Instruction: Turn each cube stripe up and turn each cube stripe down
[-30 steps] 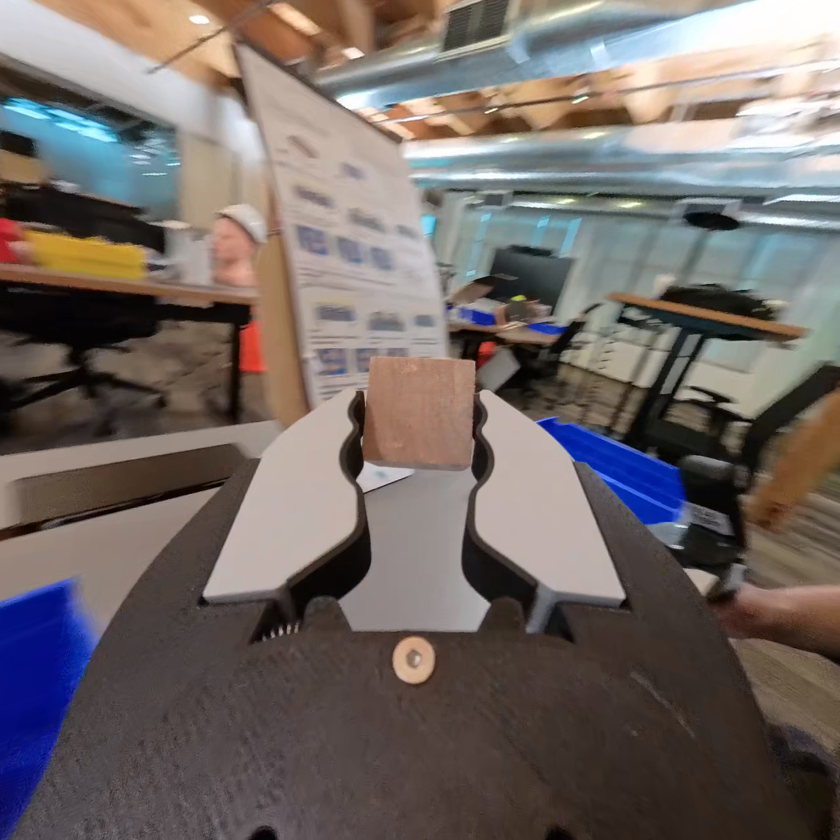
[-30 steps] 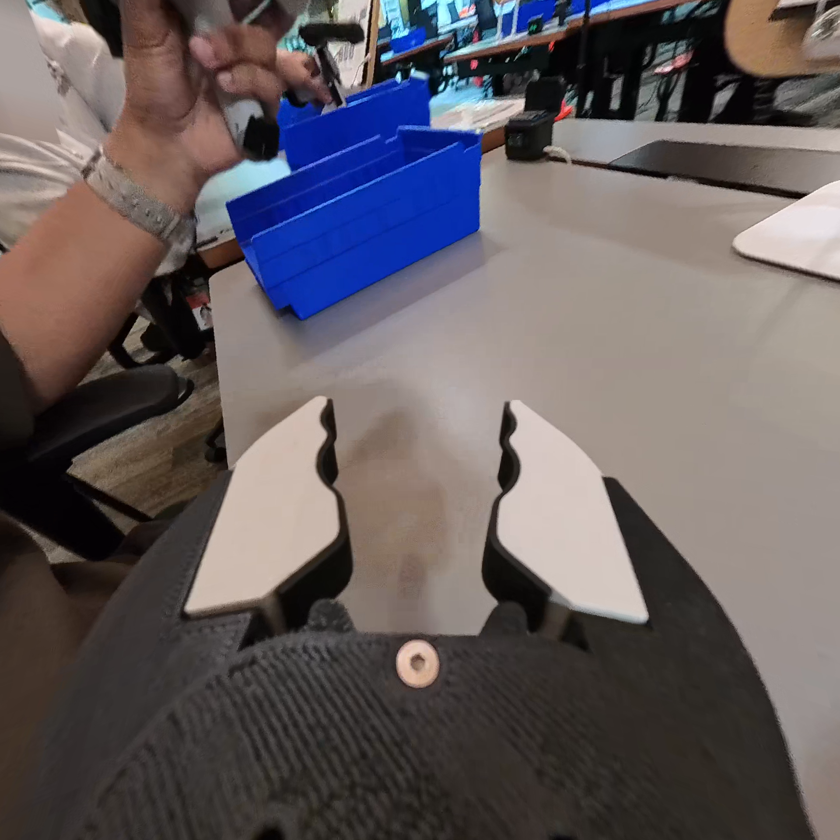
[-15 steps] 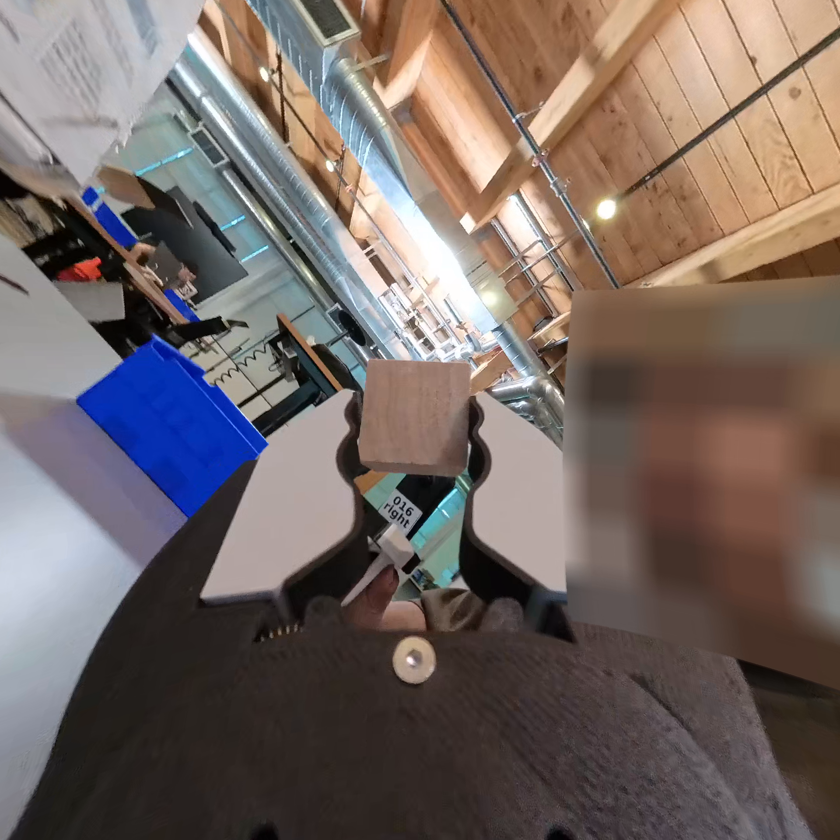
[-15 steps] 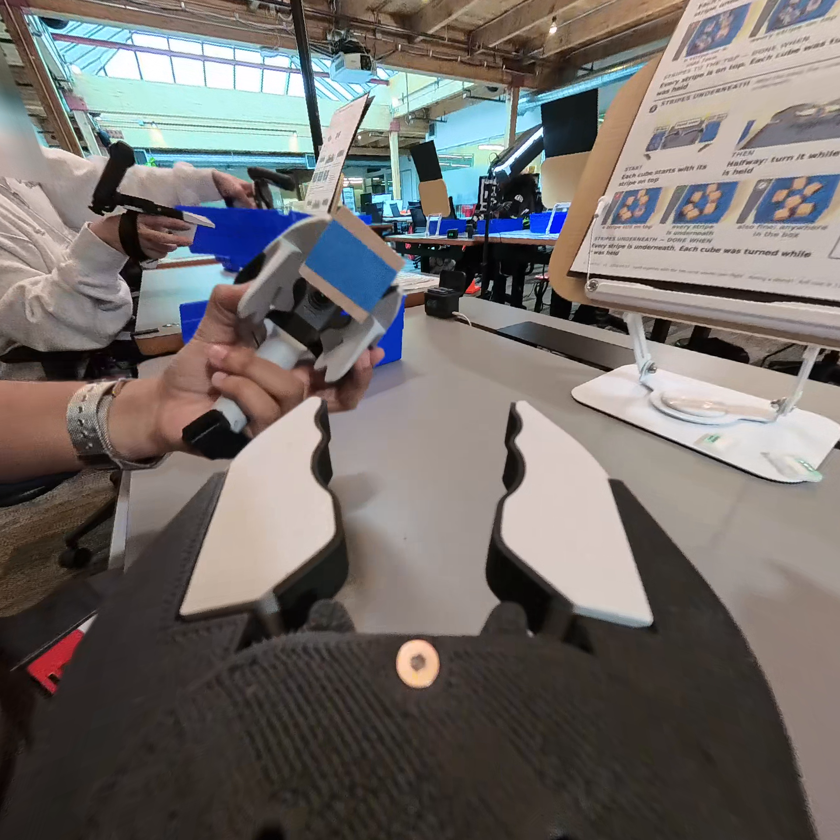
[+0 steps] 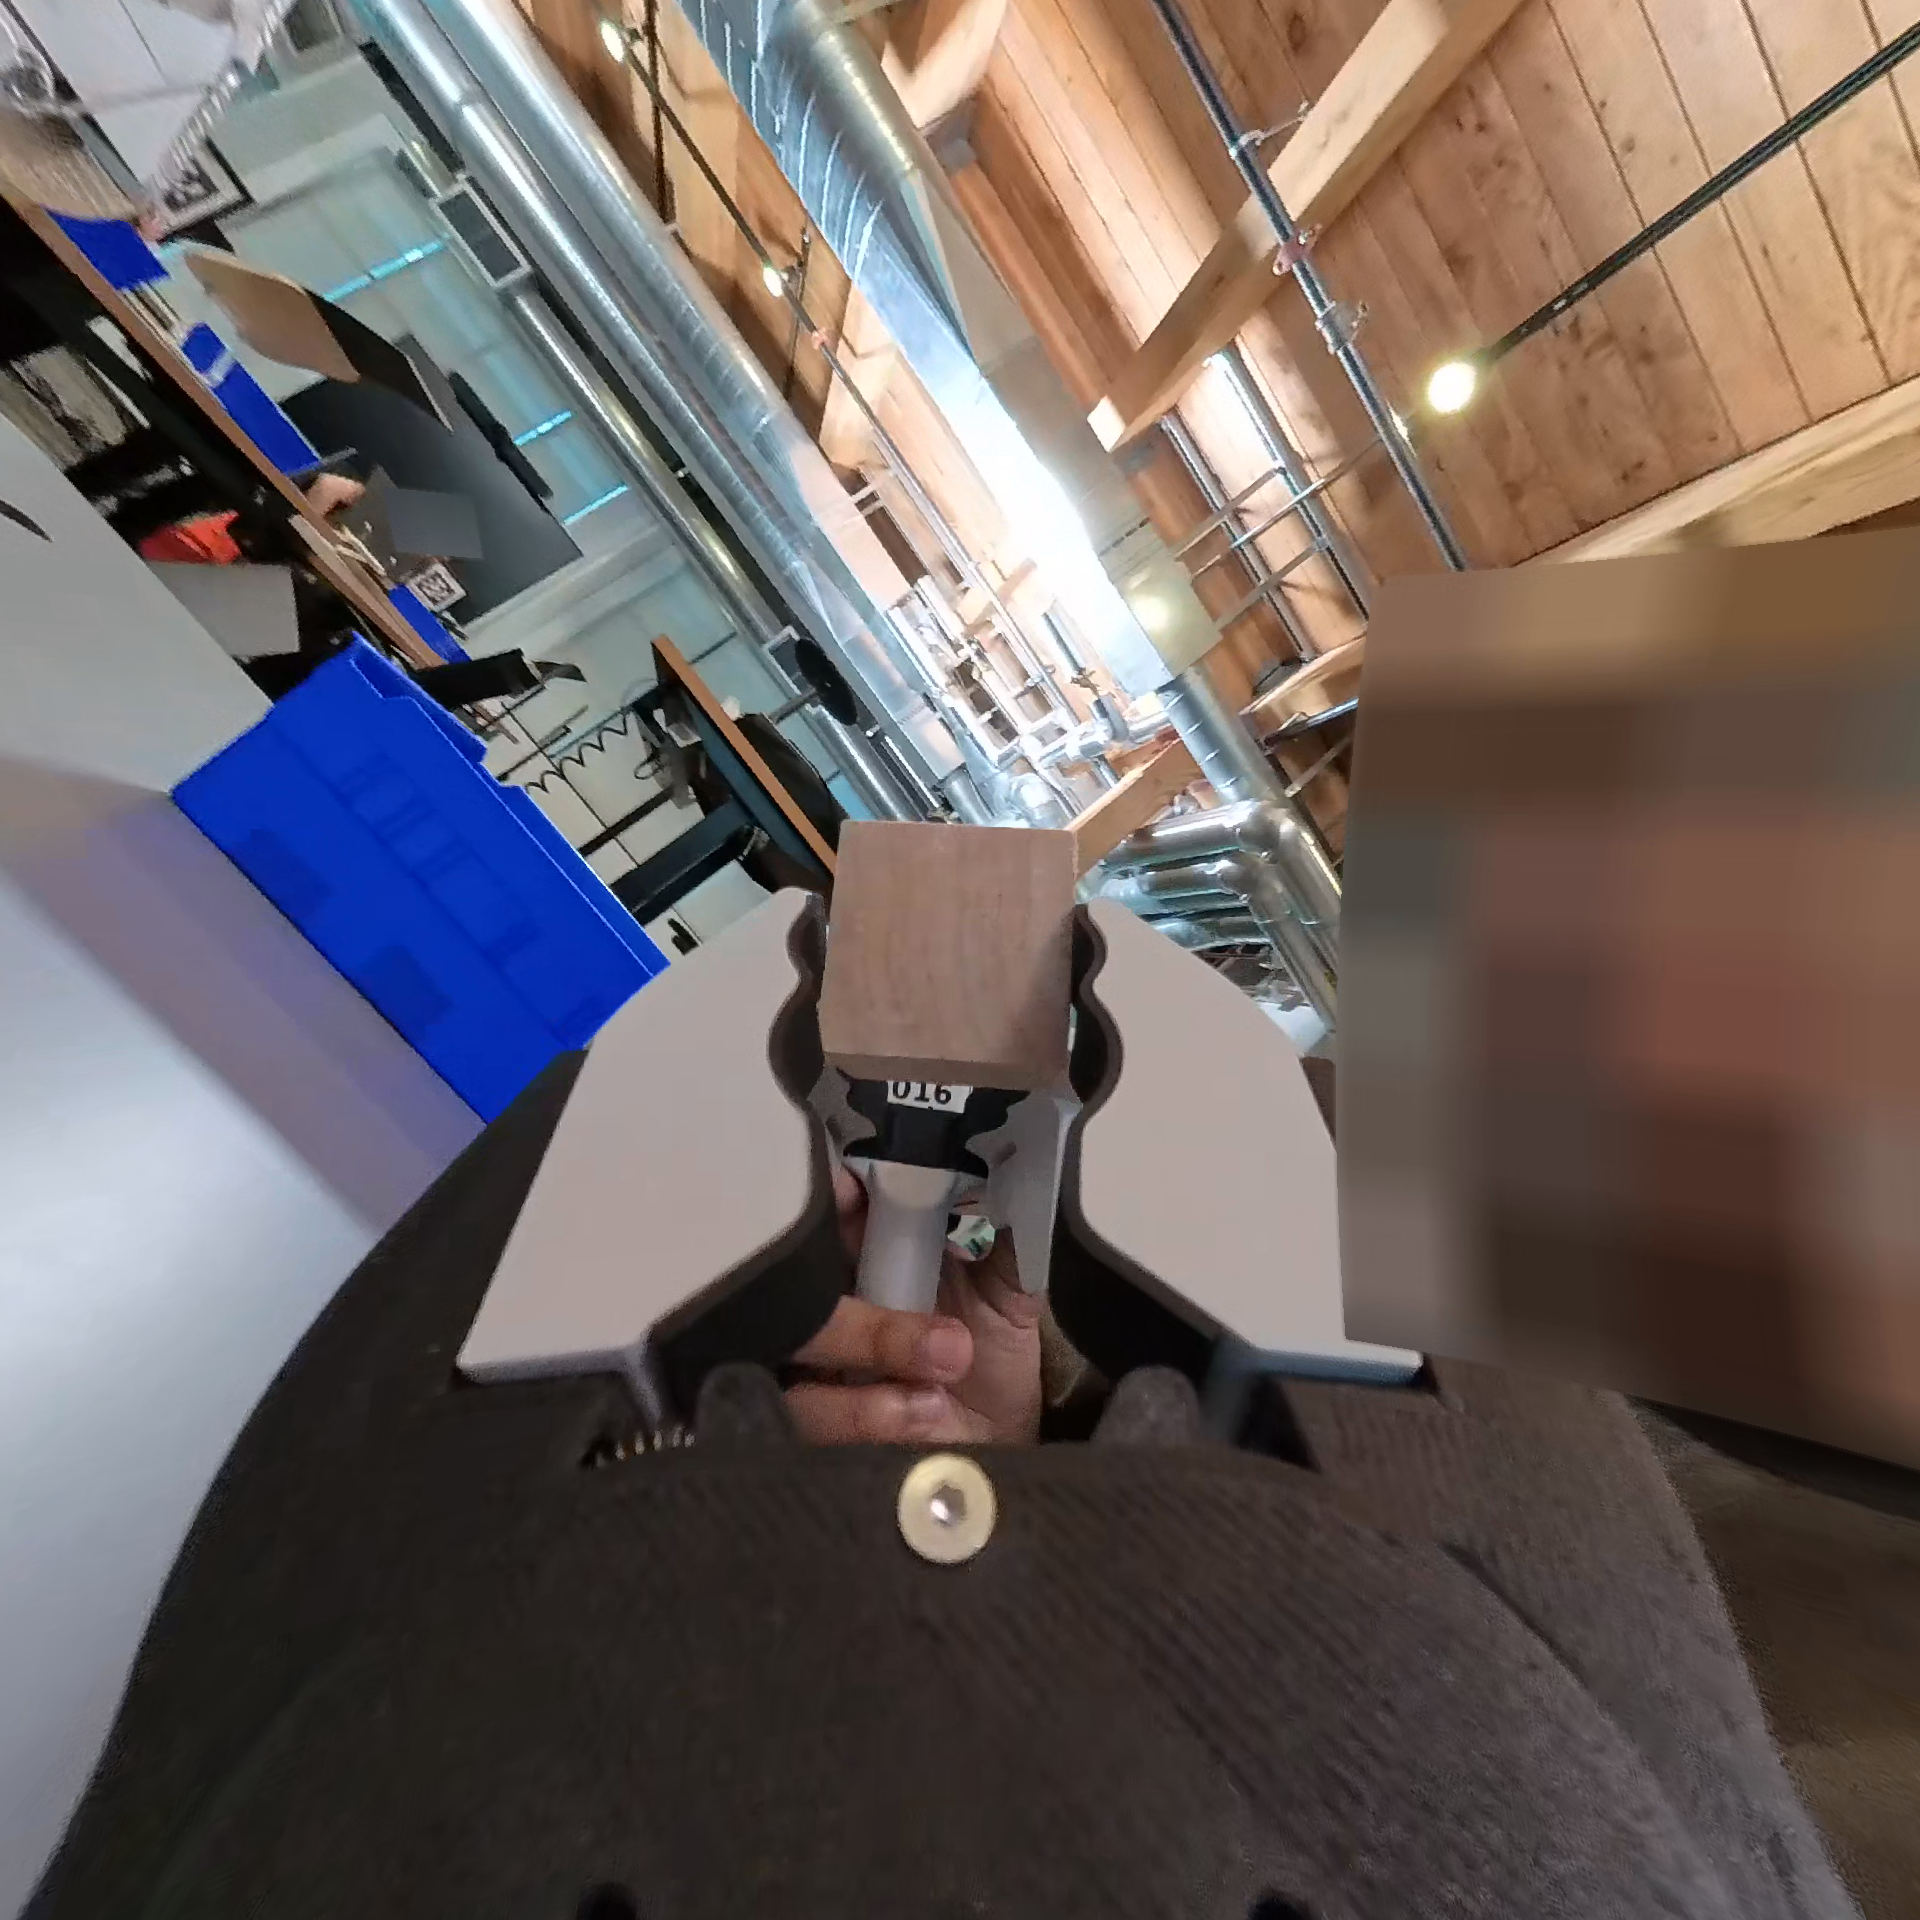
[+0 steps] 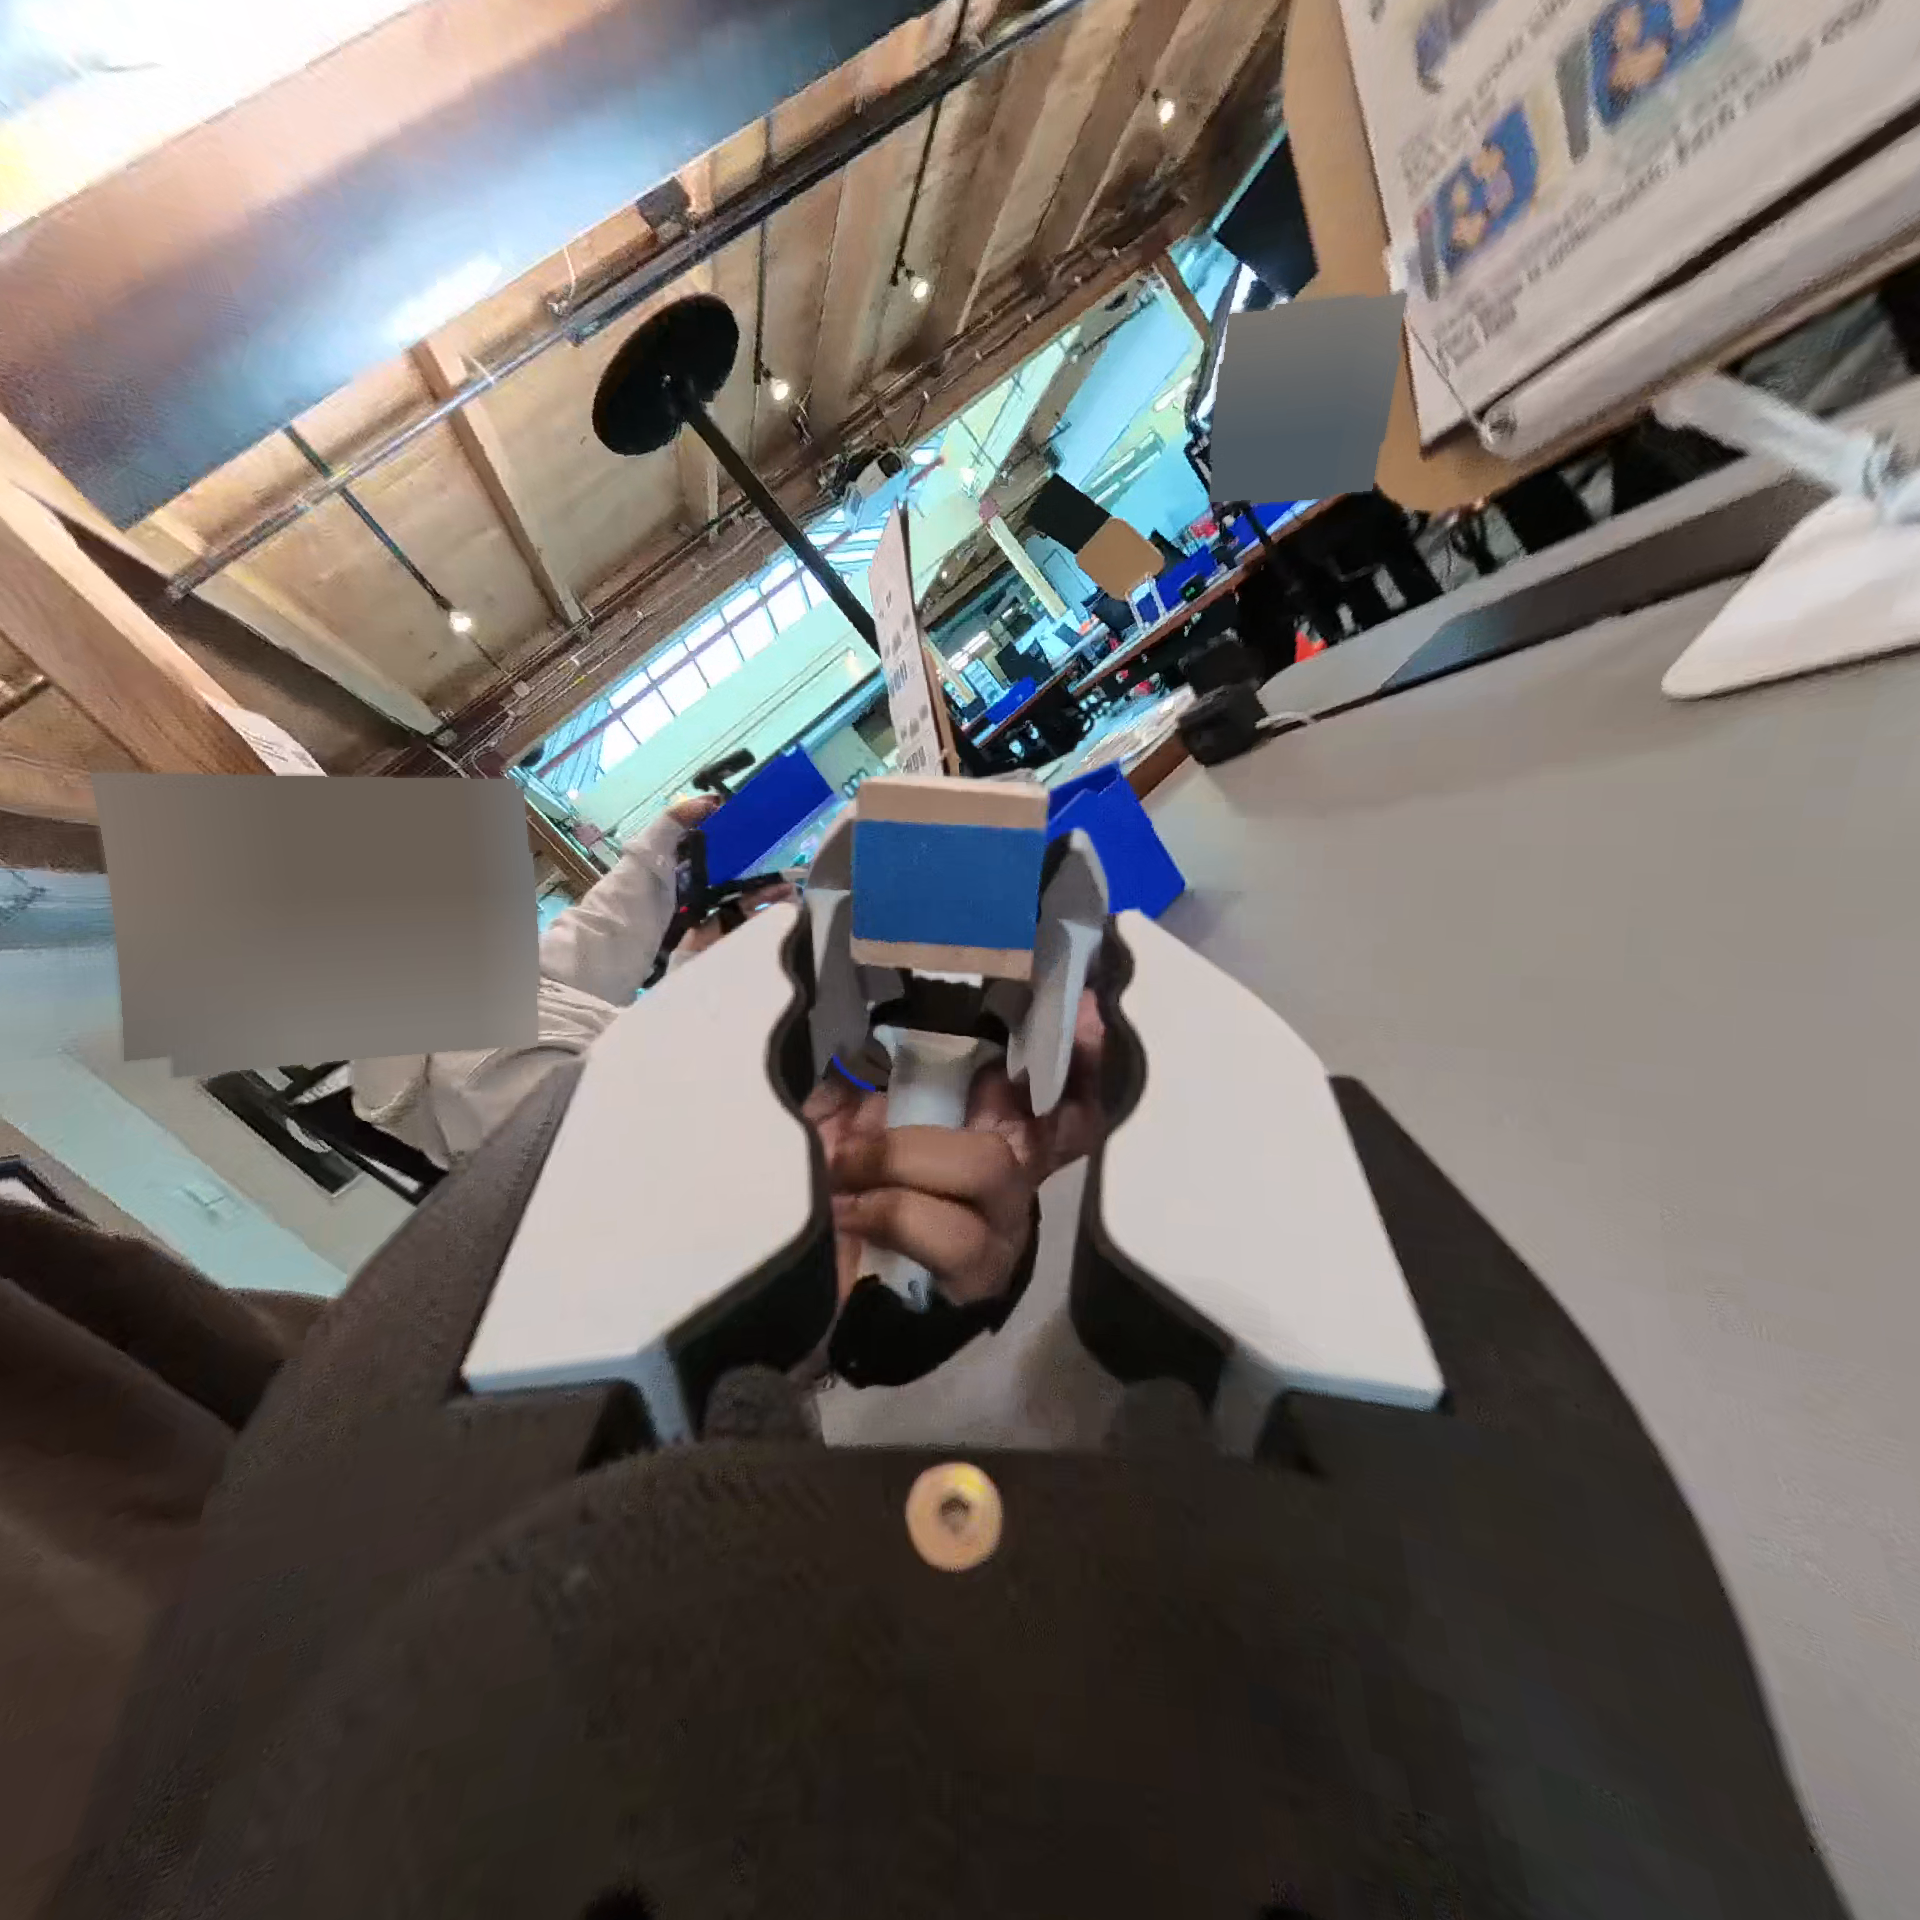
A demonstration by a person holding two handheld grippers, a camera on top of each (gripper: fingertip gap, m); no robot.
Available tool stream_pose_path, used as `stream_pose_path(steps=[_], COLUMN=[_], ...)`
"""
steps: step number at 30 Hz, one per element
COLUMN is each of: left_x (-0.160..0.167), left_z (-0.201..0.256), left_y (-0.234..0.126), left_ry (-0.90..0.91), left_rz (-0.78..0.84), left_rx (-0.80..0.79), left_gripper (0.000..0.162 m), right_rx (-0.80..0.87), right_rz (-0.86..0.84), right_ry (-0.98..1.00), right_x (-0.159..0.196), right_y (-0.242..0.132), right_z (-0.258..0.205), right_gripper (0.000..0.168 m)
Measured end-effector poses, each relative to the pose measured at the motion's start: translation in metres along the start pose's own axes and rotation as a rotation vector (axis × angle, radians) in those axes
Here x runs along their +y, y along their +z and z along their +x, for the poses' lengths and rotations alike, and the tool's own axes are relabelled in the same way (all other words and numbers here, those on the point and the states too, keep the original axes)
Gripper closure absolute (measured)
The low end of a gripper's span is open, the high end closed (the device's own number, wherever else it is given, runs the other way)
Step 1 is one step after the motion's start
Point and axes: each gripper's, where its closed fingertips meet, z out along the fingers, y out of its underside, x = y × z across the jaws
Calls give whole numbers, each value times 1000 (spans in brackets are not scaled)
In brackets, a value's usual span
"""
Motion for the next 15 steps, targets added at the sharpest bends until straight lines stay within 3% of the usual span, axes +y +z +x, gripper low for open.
stream_pose_path(steps=[15], left_x=[29], left_z=[-6], left_y=[10], left_ry=[84], left_rz=[-117], left_rx=[-52], left_gripper=[117], right_rx=[-29], right_rz=[-78], right_ry=[8], right_x=[10], right_y=[5], right_z=[2], right_gripper=[125])
